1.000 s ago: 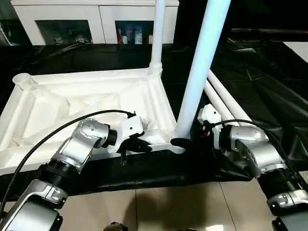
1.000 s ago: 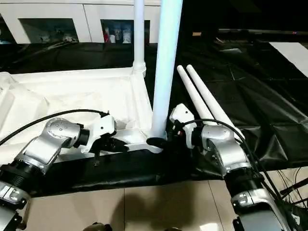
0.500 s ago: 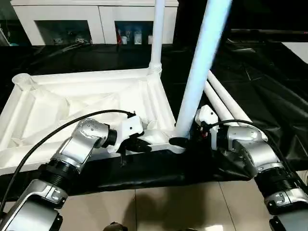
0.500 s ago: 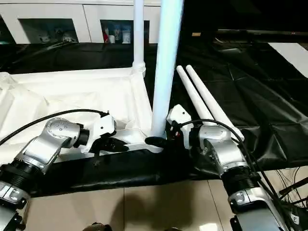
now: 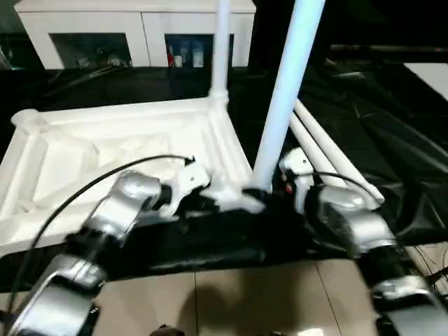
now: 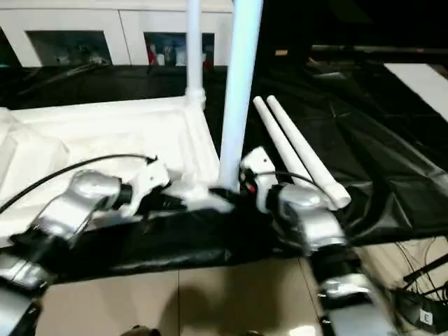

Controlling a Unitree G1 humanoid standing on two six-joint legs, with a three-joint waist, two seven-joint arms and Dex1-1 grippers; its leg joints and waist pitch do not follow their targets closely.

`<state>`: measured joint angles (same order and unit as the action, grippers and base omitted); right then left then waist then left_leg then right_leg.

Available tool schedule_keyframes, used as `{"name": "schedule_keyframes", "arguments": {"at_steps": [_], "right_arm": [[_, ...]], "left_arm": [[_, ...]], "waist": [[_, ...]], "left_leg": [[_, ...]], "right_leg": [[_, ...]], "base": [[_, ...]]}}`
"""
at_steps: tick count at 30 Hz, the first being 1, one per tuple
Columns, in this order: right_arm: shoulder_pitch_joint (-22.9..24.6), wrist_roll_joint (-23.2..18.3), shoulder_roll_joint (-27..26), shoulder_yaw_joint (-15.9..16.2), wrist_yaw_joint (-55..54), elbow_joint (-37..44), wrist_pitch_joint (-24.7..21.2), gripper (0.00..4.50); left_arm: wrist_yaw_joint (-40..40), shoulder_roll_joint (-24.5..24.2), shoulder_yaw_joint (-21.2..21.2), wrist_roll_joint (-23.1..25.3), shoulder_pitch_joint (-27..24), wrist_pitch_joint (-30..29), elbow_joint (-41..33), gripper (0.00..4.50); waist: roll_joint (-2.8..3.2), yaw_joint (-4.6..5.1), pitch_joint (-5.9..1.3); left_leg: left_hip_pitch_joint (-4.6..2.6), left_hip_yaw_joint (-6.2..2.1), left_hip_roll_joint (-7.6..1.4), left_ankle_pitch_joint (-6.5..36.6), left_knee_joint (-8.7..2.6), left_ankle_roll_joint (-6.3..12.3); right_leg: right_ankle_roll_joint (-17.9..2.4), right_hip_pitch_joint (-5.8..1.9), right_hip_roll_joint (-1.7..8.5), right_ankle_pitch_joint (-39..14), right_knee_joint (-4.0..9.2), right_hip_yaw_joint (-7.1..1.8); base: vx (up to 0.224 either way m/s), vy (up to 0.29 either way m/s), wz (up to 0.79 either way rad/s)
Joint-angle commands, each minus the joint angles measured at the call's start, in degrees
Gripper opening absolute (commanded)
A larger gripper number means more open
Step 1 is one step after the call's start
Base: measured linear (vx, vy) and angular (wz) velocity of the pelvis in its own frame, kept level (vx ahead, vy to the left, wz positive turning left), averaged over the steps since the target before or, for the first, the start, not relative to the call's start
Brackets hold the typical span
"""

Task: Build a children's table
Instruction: Rotate leg to tighten

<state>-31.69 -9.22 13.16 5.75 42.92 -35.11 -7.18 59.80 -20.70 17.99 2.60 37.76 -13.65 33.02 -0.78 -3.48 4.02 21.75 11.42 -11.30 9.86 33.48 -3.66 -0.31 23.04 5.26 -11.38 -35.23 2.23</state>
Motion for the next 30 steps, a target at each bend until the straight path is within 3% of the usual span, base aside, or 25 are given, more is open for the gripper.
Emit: {"name": "schedule_keyframes", "arguments": {"at_steps": [1,4,5,6,7,9,11,19,20,22,24,26,29,30], "right_arm": [[0.03,1.96,-1.84,-0.77,-7.39,-3.48,-1.95,2.63],[-1.90,2.02,-6.31,-3.28,-18.66,-7.16,-2.72,2.63],[-3.24,1.56,-8.54,-4.74,-24.32,-9.61,-2.94,2.62],[-4.08,1.30,-9.90,-5.66,-27.68,-11.11,-3.06,2.62],[-5.10,1.52,-11.22,-6.34,-31.99,-12.94,-2.76,2.62],[-6.53,1.86,-12.96,-7.12,-36.79,-15.46,-1.78,2.61],[-8.49,3.02,-14.93,-7.18,-41.25,-18.39,0.05,2.61],[-10.83,2.01,-16.35,-9.73,-41.14,-20.22,6.03,2.61],[-10.72,2.18,-15.96,-9.72,-40.99,-19.37,7.15,3.17],[-10.48,2.50,-15.48,-9.54,-41.05,-18.54,8.22,3.17],[-10.07,3.35,-14.70,-9.02,-41.41,-17.38,9.50,3.48],[-9.27,3.69,-14.09,-8.68,-41.47,-15.32,9.31,3.57],[-6.13,4.25,-12.53,-7.56,-39.69,-8.20,7.31,3.75],[-4.90,4.41,-11.98,-7.21,-39.05,-5.38,6.39,3.75]], "left_arm": [[-5.08,2.28,0.17,1.24,0.62,-2.29,3.59,0.00],[-12.53,6.40,-1.94,1.00,3.80,-4.75,8.38,0.00],[-16.40,8.38,-2.95,0.88,5.52,-5.43,10.99,0.00],[-18.68,9.52,-3.54,0.83,6.59,-5.69,12.67,0.00],[-20.88,10.73,-3.94,0.89,7.72,-5.62,14.48,0.00],[-23.84,12.22,-4.24,1.37,9.21,-4.60,17.09,0.00],[-25.85,13.80,-3.95,2.36,10.82,-2.18,20.12,0.00],[-20.43,13.70,-1.17,3.90,11.20,3.12,19.93,0.00],[-19.30,13.45,-0.75,3.94,10.94,4.56,19.62,0.00],[-18.44,13.28,-0.39,3.93,10.77,5.68,19.51,0.00],[-17.63,13.27,-0.25,3.82,10.76,6.47,19.81,0.00],[-16.85,13.32,-0.13,3.82,10.66,7.69,19.82,0.00],[-15.62,13.57,-0.16,3.70,10.09,10.45,19.12,0.00],[-15.49,13.69,-0.40,3.45,10.02,11.01,18.81,0.00]], "waist": [[0.27,0.04,-3.07],[0.37,0.21,-3.08],[0.53,0.48,-2.98],[0.36,0.53,-3.08],[0.43,0.47,-3.12],[0.49,0.45,-3.02],[0.66,0.16,-3.21],[0.69,-0.13,-3.32],[0.64,-0.12,-3.32],[0.73,-0.15,-3.40],[0.71,-0.19,-3.47],[0.69,-0.23,-3.49],[0.00,-0.90,-4.15],[0.13,-1.10,-4.14]], "left_leg": [[-1.44,-1.02,-1.82,16.69,-4.74,-0.92],[-1.39,-1.12,-1.72,17.70,-4.89,-1.41],[-1.65,-1.11,-1.49,19.16,-4.90,-2.38],[-1.53,-1.36,-1.40,19.57,-4.98,-2.77],[-1.48,-1.41,-1.46,19.41,-5.03,-2.62],[-1.70,-1.23,-1.35,20.11,-4.94,-2.29],[-1.60,-1.29,-1.25,19.43,-4.94,-1.81],[-1.24,-1.12,-1.36,17.44,-5.01,-0.09],[-1.19,-1.13,-1.36,17.08,-5.02,0.05],[-1.15,-1.10,-1.36,16.45,-4.98,0.19],[-1.01,-1.05,-1.37,14.93,-4.89,0.68],[-0.99,-0.95,-1.32,13.82,-4.77,1.04],[-0.84,-0.81,-1.38,8.73,-4.32,3.12],[-0.83,-0.84,-1.39,7.84,-4.25,3.45]], "right_leg": [[-11.84,-1.78,2.76,-15.45,4.77,-1.93],[-11.02,-1.71,2.74,-16.58,4.99,-1.90],[-10.87,-1.26,2.74,-18.61,5.31,-1.94],[-10.22,-1.54,2.78,-19.65,5.35,-1.84],[-9.96,-1.67,2.81,-19.37,5.38,-1.81],[-9.73,-1.14,2.73,-18.58,5.69,-1.95],[-9.38,-1.36,2.76,-17.44,5.66,-1.95],[-10.04,-1.70,2.71,-12.73,5.34,-1.89],[-10.18,-1.81,2.70,-12.43,5.26,-1.86],[-10.44,-1.90,2.72,-11.62,5.14,-1.85],[-11.00,-2.06,2.76,-9.83,4.95,-1.82],[-11.34,-2.10,2.69,-8.46,4.86,-1.84],[-12.08,-2.73,2.64,-2.02,4.04,-1.81],[-12.25,-2.74,2.67,-0.92,3.85,-1.78]], "base": [[0.000,0.000,0.00],[0.000,0.000,0.00],[0.000,0.000,0.00],[0.000,0.000,0.00],[0.000,0.000,0.00],[0.000,0.000,0.00],[0.000,0.000,0.00],[0.000,0.000,0.00],[0.000,0.000,0.00],[0.000,0.000,0.00],[0.000,0.000,0.00],[0.000,0.000,0.00],[0.000,0.000,0.00],[0.000,0.000,0.00]]}}
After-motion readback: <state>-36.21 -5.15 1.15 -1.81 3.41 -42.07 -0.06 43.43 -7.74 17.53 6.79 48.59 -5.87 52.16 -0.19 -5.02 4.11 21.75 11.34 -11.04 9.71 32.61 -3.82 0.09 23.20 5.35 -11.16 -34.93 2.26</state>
